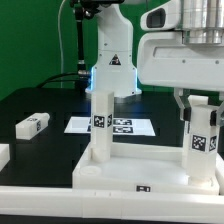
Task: Assemble desk
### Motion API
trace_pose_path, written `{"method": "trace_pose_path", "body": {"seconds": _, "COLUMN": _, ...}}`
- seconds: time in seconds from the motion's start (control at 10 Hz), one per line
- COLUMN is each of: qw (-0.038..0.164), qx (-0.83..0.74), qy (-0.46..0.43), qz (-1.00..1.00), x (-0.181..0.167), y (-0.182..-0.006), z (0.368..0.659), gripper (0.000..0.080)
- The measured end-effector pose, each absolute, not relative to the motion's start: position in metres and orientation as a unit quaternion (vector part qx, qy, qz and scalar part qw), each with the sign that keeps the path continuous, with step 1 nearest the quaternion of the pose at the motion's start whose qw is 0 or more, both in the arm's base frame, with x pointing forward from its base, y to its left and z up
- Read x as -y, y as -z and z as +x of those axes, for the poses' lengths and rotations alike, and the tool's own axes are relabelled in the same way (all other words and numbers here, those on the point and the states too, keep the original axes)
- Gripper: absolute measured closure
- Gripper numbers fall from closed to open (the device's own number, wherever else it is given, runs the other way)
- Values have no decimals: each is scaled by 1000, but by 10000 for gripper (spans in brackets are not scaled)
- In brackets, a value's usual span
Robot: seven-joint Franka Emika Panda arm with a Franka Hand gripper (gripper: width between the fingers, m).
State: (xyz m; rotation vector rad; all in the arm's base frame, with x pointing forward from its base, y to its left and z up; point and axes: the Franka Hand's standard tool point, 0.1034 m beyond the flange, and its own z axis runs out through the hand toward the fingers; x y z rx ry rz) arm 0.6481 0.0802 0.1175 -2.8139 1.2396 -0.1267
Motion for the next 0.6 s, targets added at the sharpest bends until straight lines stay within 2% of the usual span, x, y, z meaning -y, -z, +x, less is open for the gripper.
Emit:
{"method": "trace_pose_path", "body": {"seconds": 0.4, "qw": 42, "qx": -573, "qy": 29, "qz": -818, "x": -78, "y": -117, "z": 647, "gripper": 508}}
{"method": "trace_pose_path", "body": {"seconds": 0.6, "qw": 44, "qx": -610, "qy": 27, "qz": -790, "x": -76, "y": -116, "z": 648, "gripper": 508}}
